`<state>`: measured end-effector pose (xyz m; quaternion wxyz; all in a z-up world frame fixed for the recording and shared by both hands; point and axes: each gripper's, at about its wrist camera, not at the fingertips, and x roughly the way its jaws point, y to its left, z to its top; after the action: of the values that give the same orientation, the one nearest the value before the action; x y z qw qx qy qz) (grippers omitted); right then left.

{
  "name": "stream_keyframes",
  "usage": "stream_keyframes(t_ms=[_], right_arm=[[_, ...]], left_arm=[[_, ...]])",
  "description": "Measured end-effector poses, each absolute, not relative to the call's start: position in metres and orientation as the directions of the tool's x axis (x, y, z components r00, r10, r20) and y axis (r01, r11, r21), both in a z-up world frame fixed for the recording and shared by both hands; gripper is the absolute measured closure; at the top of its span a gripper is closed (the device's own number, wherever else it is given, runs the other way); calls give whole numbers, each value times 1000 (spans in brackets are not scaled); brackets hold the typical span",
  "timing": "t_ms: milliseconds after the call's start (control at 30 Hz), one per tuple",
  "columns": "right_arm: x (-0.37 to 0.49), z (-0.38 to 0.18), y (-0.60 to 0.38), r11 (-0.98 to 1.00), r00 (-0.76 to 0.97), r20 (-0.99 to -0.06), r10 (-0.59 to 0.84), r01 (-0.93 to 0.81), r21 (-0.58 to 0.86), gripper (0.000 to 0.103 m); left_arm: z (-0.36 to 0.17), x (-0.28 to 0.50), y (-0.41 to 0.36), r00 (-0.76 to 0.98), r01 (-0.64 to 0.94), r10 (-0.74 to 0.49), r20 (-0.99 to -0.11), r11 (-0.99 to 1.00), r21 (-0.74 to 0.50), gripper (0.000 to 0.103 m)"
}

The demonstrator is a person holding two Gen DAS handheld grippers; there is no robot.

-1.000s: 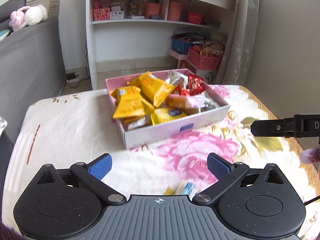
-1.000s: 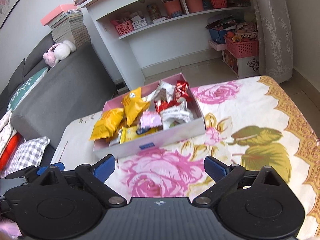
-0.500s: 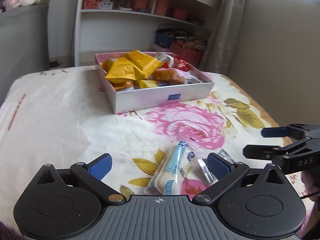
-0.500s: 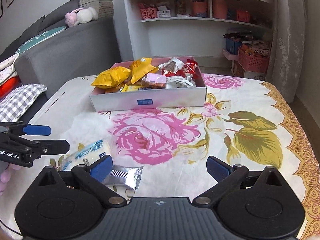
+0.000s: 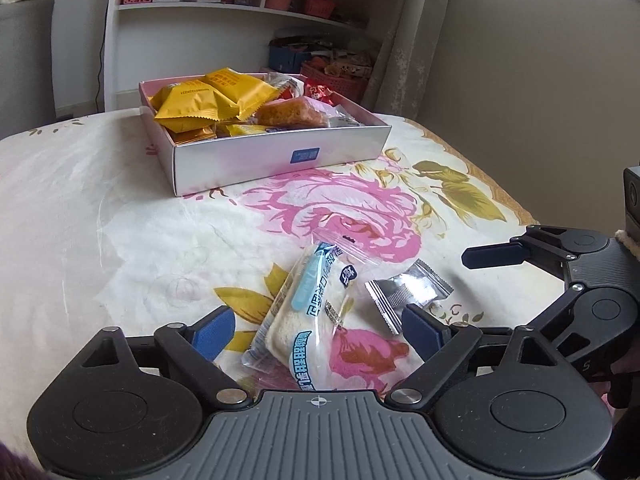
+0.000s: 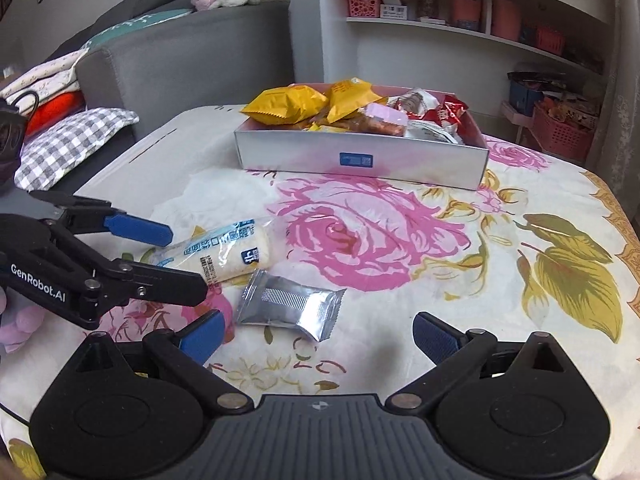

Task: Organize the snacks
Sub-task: 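Withdraw both tools toward the bread and foil packets on the bed, then grasp the white-blue bread packet with the left gripper while the right grasps the silver foil packet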

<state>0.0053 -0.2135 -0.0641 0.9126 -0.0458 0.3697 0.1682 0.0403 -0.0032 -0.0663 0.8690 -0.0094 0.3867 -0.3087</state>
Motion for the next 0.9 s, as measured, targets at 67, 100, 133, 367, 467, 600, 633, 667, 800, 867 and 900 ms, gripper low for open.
stream_keyframes(t_ms=[67, 100, 133, 367, 467, 600, 633, 667, 800, 867, 900], right_arm=[[5, -68, -209, 933, 664, -696, 274, -360, 23, 9], [5, -70, -208, 931, 661, -698, 275, -366, 21, 9], [5, -71, -207, 929, 658, -700, 276, -369, 20, 9], [9, -75, -206, 933, 654, -704, 276, -360, 32, 9], [11, -75, -205, 934, 656, -703, 276, -357, 33, 10], [13, -75, -202, 933, 662, -701, 267, -359, 17, 15], [13, -75, -201, 933, 665, -700, 262, -360, 8, 16], [14, -75, -200, 932, 667, -698, 259, -361, 1, 20], [14, -73, -198, 929, 673, -692, 260, -369, -9, 35], [14, -73, -197, 926, 674, -690, 263, -378, -16, 39], [14, -72, -196, 924, 674, -689, 264, -382, -19, 42]], left_arm=[[-68, 41, -5, 506, 531, -538, -674, 810, -248, 25], [-69, 41, -6, 504, 532, -535, -677, 811, -244, 28], [-69, 41, -7, 510, 534, -532, -676, 812, -236, 31], [-69, 41, -9, 523, 532, -515, -679, 820, -212, 44], [-69, 40, -10, 534, 534, -498, -684, 825, -184, 60], [-68, 40, -10, 533, 529, -493, -688, 828, -183, 73], [-67, 39, -10, 532, 529, -493, -688, 828, -184, 76], [-67, 39, -10, 533, 528, -492, -689, 829, -183, 77], [-65, 37, -10, 538, 523, -487, -688, 833, -181, 79], [-65, 37, -10, 536, 521, -489, -688, 833, -186, 80], [-64, 37, -9, 535, 519, -490, -688, 833, -191, 81]])
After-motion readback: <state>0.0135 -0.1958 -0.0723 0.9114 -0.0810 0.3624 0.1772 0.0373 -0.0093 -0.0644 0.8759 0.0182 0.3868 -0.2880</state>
